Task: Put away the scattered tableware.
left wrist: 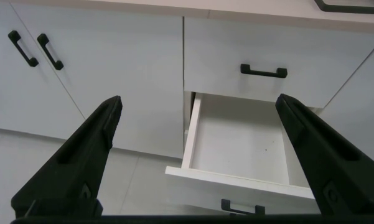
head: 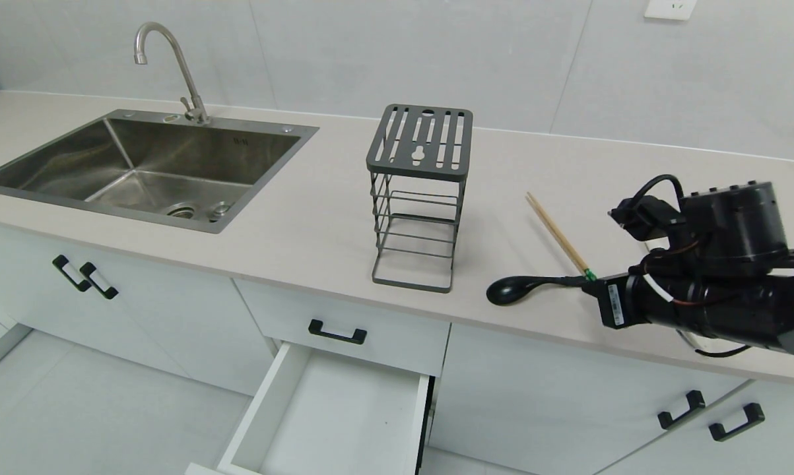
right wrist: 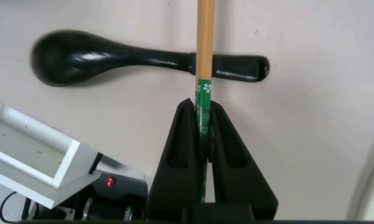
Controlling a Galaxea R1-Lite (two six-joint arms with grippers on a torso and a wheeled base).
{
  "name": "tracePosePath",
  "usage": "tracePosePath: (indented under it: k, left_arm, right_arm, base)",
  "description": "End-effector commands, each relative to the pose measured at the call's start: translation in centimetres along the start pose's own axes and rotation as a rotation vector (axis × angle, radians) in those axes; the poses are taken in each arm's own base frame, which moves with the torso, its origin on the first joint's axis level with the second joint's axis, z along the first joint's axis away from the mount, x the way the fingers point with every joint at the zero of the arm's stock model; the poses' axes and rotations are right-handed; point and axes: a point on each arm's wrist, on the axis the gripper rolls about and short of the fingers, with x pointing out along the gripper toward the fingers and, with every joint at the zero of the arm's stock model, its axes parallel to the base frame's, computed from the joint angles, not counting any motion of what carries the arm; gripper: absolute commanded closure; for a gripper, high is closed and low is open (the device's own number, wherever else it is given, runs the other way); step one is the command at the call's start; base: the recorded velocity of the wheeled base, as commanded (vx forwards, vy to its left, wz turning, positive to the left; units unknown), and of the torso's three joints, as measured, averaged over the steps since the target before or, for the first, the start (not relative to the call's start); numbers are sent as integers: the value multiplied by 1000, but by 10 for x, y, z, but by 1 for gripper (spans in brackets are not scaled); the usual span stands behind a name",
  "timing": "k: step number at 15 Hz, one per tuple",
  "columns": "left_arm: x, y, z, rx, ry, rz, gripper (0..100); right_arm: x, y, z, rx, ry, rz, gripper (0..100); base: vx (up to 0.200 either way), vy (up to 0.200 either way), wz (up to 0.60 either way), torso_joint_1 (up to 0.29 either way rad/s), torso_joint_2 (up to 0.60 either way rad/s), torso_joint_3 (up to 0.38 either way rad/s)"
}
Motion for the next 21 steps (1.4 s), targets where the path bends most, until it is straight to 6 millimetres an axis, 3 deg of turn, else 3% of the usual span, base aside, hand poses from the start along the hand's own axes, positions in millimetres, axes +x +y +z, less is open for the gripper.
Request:
tracePosePath:
  k: [1, 2, 3, 5, 8, 13, 14, 19, 21]
  left_arm:
    - [0, 0, 0, 1, 0, -1, 0]
    - [0, 0, 0, 1, 1, 0, 0]
    - [0, 0, 0, -1, 1, 0, 0]
    - [0, 0, 0, 1, 2, 0, 0]
    - [0, 0, 0, -1, 0, -1, 0]
    - [0, 0, 0, 1, 2, 0, 0]
    - [0, 0, 0, 1, 1, 0, 0]
    - [0, 0, 0, 1, 1, 0, 0]
    - [0, 0, 0, -1, 1, 0, 0]
  right_arm:
    - [-32, 5, 23, -61, -165, 46, 100]
    - [-35, 8, 30, -81, -204, 63, 100]
    - [-52, 20, 67, -147, -369, 113, 100]
    - [-75, 37, 100, -156, -511, 175, 100]
    - [-86, 43, 108, -159, -558, 201, 100]
    - [-96, 60, 86, -249, -530, 462, 100]
    - [-97, 66, 67, -315, -489, 579, 100]
    - [-98, 81, 31, -433, -405, 793, 100]
    - [-91, 88, -1, -457, -276, 841, 100]
  base:
    - [0, 0, 0, 0, 0, 0]
    - [0, 0, 0, 0, 0, 0]
    - [0, 0, 0, 0, 0, 0]
    - [0, 0, 0, 0, 0, 0]
    - [0, 0, 0, 0, 0, 0]
    - [0, 0, 0, 0, 0, 0]
    - [0, 0, 0, 0, 0, 0]
    - [0, 0, 0, 0, 0, 0]
    - [0, 0, 0, 0, 0, 0]
